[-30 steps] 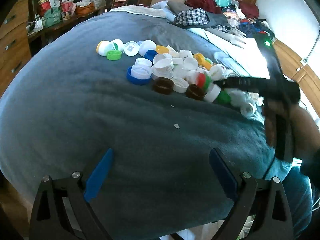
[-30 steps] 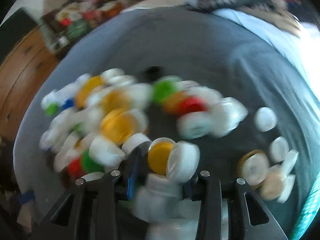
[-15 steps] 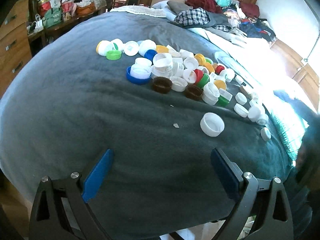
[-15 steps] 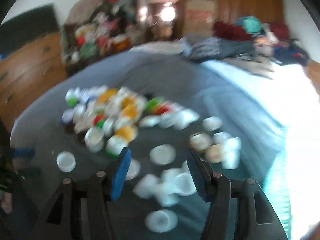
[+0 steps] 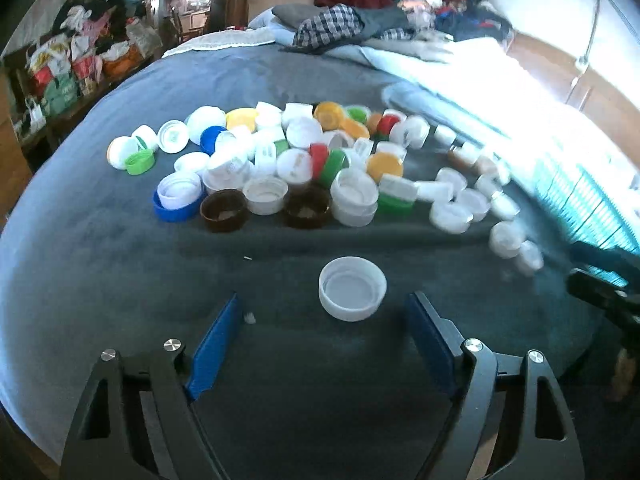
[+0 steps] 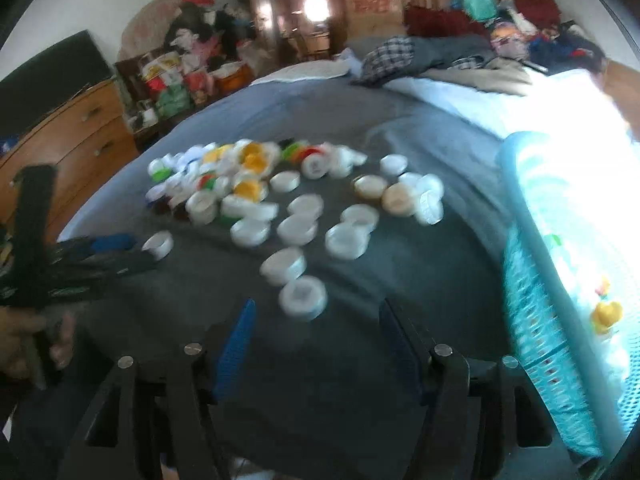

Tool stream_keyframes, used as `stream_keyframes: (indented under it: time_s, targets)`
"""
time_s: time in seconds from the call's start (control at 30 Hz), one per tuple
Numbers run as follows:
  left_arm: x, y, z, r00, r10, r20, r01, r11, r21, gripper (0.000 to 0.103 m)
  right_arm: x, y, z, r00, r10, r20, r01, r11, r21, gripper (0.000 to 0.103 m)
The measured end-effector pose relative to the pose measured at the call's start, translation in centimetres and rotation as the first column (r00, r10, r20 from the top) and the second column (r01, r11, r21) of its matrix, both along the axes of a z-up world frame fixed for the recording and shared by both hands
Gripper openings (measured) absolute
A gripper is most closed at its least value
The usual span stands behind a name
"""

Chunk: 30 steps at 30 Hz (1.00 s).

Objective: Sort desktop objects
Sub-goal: 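Grasp a white cap with the left tool, then grasp a white cap with the right tool while the left tool holds its white cap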

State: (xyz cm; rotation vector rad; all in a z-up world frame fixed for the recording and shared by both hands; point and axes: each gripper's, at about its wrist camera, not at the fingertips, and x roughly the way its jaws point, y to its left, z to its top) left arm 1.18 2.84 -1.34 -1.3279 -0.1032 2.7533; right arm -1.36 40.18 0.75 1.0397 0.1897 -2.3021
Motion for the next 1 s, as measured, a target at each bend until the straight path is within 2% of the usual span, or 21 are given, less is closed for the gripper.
stream_keyframes:
  time_s: [0.07,0.1,0.13,0.17,0.2,0.23,0.5,0.57,0.6,0.63,0.77,1.0]
  targets:
    - [-0.3,0.2,-0.1,1.0,-0.003,-0.006,0.003,1.0,-0.012,0.078,0.0,-0.4,-0.5,1.0,0.022,0.01,-0.022,1.0,0.0,0.069]
    - [-0.4,0.1,-0.1,1.0,-0.004,-0.007,0.004,1.0,-0.009,0.075,-0.1,-0.5,-0.7,1.0,0.024,0.01,-0.024,1.0,0.0,0.069]
    - [-0.4,0.0,0.0,1.0,-0.002,-0.013,0.002,1.0,-0.009,0.066,-0.5,-0.6,-0.9,1.0,0.027,0.016,-0.027,1.0,-0.003,0.068]
    - [-0.4,0.0,0.0,1.0,0.0,-0.015,0.0,1.0,-0.006,0.041,-0.7,-0.8,-1.1,0.999,0.028,0.018,-0.028,1.0,-0.002,0.067]
    - [-0.5,-0.2,0.1,1.0,0.002,-0.011,-0.002,1.0,0.005,0.026,-1.0,-1.0,-1.4,0.999,0.032,0.02,-0.032,0.999,0.002,0.062]
    - [-0.4,-0.5,0.2,1.0,0.004,-0.01,-0.004,1.0,0.02,0.026,-1.4,-1.3,-1.7,0.999,0.038,0.025,-0.038,0.999,0.007,0.058]
    - [0.3,-0.4,0.9,1.0,0.023,-0.013,-0.023,0.999,0.027,0.026,-3.3,-2.6,-3.9,0.997,0.051,0.051,-0.053,0.998,0.031,0.055]
    - [0.5,-0.3,1.3,0.999,0.029,-0.016,-0.029,0.999,0.025,0.026,-3.3,-2.7,-3.8,0.998,0.051,0.041,-0.053,0.998,0.045,0.044]
    - [0.6,-0.2,1.6,0.999,0.03,-0.017,-0.03,0.999,0.027,0.026,-3.3,-2.7,-3.6,0.998,0.048,0.037,-0.05,0.997,0.051,0.032]
    - [0.7,-0.1,1.8,0.999,0.031,-0.019,-0.03,0.999,0.025,0.026,-3.2,-2.6,-3.4,0.998,0.046,0.035,-0.047,0.998,0.05,0.032]
    - [1.2,0.3,3.5,0.998,0.032,-0.052,-0.03,0.999,0.023,0.026,-2.4,-1.9,-1.9,0.999,0.038,0.005,-0.038,0.999,0.035,0.032]
    - [1.5,2.6,8.2,0.988,-0.011,-0.151,0.014,1.0,0.02,0.026,-0.9,0.6,4.1,0.995,-0.01,-0.099,0.008,1.0,-0.02,0.032]
